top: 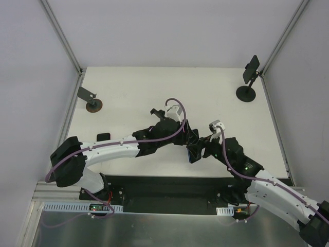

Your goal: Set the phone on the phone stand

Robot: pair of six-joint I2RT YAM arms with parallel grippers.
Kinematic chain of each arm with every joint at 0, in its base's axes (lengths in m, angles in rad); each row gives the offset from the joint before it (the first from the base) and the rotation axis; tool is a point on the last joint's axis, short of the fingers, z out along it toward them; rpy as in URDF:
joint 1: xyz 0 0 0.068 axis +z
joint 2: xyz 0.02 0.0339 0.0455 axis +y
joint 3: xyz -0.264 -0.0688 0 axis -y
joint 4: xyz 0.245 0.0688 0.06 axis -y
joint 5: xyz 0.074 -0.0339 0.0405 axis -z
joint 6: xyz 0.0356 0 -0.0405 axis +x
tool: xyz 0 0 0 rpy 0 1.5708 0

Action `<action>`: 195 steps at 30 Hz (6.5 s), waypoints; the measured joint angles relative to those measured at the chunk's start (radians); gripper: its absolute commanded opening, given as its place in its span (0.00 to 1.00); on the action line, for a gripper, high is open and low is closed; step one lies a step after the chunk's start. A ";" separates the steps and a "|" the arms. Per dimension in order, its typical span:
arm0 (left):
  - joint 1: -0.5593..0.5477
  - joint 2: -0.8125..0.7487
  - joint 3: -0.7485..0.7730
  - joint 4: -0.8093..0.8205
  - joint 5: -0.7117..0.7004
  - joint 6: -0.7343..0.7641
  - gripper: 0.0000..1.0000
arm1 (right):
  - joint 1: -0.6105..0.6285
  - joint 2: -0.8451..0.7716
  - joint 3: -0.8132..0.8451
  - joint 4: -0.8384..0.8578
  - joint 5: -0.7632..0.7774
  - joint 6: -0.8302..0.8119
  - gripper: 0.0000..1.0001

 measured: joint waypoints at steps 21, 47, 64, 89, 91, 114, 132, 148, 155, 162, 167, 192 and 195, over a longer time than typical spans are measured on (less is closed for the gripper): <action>0.006 -0.302 -0.194 -0.074 -0.008 0.153 0.00 | 0.002 -0.064 0.083 -0.215 0.194 0.095 0.96; 0.006 -1.195 -0.531 -0.611 -0.145 0.045 0.00 | 0.328 0.914 0.967 -0.467 0.585 0.444 0.55; 0.006 -1.218 -0.532 -0.631 -0.154 -0.010 0.00 | 0.343 1.066 1.169 -0.684 0.820 0.511 0.26; 0.006 -0.983 -0.505 -0.467 -0.105 0.052 0.00 | 0.229 0.700 0.857 -0.594 0.422 -0.144 0.01; 0.006 -0.911 -0.504 -0.411 -0.075 0.070 0.00 | 0.217 0.676 0.832 -0.578 0.399 -0.166 0.01; 0.032 -0.755 -0.525 0.105 0.324 0.275 0.00 | 0.144 0.521 0.640 -0.386 0.226 -0.243 0.01; 0.140 -0.500 -0.462 0.530 0.847 0.372 0.00 | 0.071 0.411 0.546 -0.344 0.037 -0.294 0.01; 0.204 -0.298 -0.061 0.224 1.257 0.818 0.00 | 0.018 0.419 0.548 -0.340 -0.141 -0.312 0.01; 0.303 -0.148 0.062 0.147 1.367 0.828 0.00 | 0.011 0.416 0.548 -0.357 -0.225 -0.327 0.01; 0.307 -0.089 0.092 0.138 1.377 0.828 0.00 | 0.005 0.417 0.548 -0.360 -0.243 -0.327 0.01; 0.315 -0.063 0.092 0.145 1.377 0.827 0.00 | 0.004 0.422 0.549 -0.357 -0.252 -0.326 0.01; 0.304 -0.467 -0.217 0.092 0.715 0.883 0.00 | 0.026 0.436 0.532 -0.278 -0.182 -0.197 0.01; 0.182 -0.518 -0.251 0.082 0.431 0.872 0.00 | 0.097 0.435 0.525 -0.266 -0.016 -0.106 0.01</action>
